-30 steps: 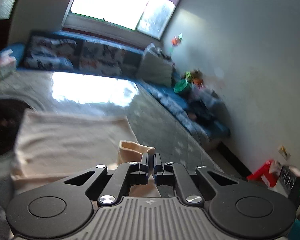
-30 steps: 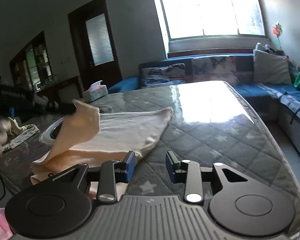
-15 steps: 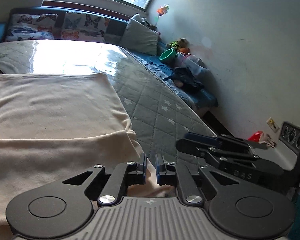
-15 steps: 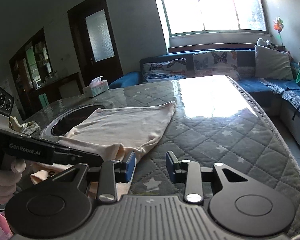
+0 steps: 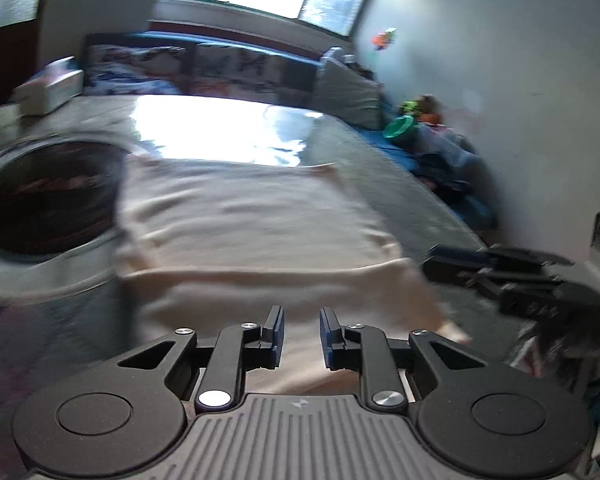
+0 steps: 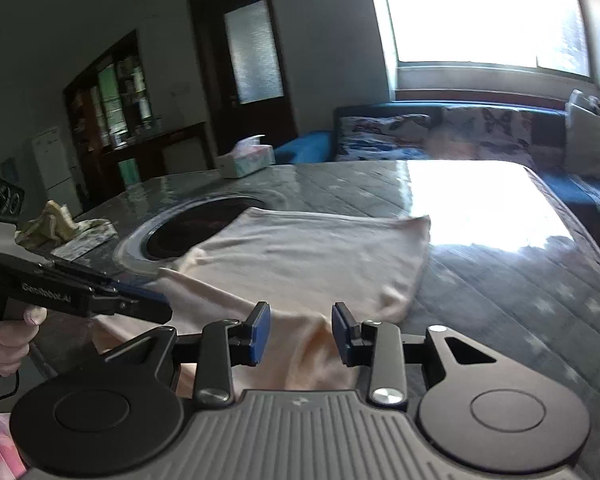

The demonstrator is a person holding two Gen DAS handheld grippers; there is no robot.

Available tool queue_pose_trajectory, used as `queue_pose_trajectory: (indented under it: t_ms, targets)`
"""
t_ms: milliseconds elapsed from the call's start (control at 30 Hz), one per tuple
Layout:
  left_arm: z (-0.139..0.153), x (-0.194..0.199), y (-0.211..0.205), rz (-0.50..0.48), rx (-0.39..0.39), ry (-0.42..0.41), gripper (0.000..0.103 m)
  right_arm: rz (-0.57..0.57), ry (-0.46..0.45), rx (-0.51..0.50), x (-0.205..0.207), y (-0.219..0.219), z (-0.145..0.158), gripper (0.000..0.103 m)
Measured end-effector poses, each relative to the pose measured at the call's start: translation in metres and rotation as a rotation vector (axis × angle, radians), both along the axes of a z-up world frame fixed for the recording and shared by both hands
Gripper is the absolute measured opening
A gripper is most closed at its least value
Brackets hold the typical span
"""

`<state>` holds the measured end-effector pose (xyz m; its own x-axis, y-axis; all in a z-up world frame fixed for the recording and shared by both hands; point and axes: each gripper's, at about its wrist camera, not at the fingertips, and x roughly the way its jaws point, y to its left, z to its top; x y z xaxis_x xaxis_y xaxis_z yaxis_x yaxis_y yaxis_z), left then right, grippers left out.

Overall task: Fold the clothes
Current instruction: 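Fold the lifted side over the body with the left gripper and release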

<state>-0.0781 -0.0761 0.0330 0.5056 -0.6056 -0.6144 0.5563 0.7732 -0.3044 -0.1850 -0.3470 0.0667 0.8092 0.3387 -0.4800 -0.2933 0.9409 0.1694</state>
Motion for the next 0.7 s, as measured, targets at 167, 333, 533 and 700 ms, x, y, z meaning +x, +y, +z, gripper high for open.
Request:
queue_pose_trajectory:
  t_ms: [167, 333, 533, 700]
  targets:
    - [-0.01, 0.002, 0.033, 0.065, 0.014, 0.023, 0.021, 0.072, 0.004, -0.033, 0.021, 0.024, -0.001, 0.034]
    - [-0.014, 0.001, 0.046, 0.064, 0.0, 0.029, 0.021, 0.105, 0.042, -0.063, 0.032, 0.038, -0.01, 0.034]
    - [-0.015, 0.004, 0.056, 0.08, 0.026, 0.043, 0.021, 0.101, 0.097, -0.068, 0.04, 0.032, -0.026, 0.034]
    - [-0.004, 0.014, 0.055, 0.071, 0.002, 0.027, 0.021, 0.11, 0.073, -0.068, 0.036, 0.033, -0.018, 0.034]
